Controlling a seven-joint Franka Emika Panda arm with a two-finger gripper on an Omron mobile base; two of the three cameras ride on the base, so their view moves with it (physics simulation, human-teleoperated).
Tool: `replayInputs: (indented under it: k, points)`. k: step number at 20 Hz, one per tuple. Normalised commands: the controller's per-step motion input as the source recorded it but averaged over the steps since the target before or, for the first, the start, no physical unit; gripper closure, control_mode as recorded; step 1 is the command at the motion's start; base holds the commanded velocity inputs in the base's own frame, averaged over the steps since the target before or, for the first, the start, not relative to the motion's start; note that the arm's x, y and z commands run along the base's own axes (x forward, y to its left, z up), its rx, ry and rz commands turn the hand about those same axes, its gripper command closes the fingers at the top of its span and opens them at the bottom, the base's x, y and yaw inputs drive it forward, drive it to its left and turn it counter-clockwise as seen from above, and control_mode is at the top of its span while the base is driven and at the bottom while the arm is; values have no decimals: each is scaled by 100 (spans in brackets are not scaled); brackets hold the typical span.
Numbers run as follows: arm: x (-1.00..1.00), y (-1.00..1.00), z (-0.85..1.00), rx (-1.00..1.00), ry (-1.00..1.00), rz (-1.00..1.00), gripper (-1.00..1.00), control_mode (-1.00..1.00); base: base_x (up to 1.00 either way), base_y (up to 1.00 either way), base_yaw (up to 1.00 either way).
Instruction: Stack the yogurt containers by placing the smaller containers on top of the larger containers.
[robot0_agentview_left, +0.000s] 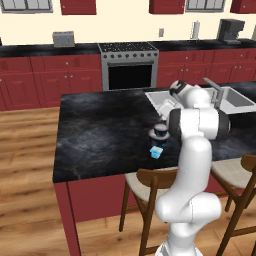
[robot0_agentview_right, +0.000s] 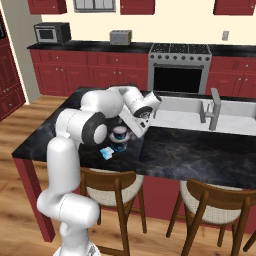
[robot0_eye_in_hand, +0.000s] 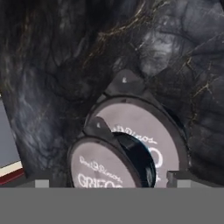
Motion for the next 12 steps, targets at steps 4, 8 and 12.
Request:
replayInputs:
  k: [4,8,12]
  points:
    - [-17,-23,40,-1,-4,0,-100,-100,0,0,0]
    - [-41,-12,34,-5,-2,0,-100,-100,0,0,0]
    - [-56,1,27,-10,0,0,-100,-100,0,0,0]
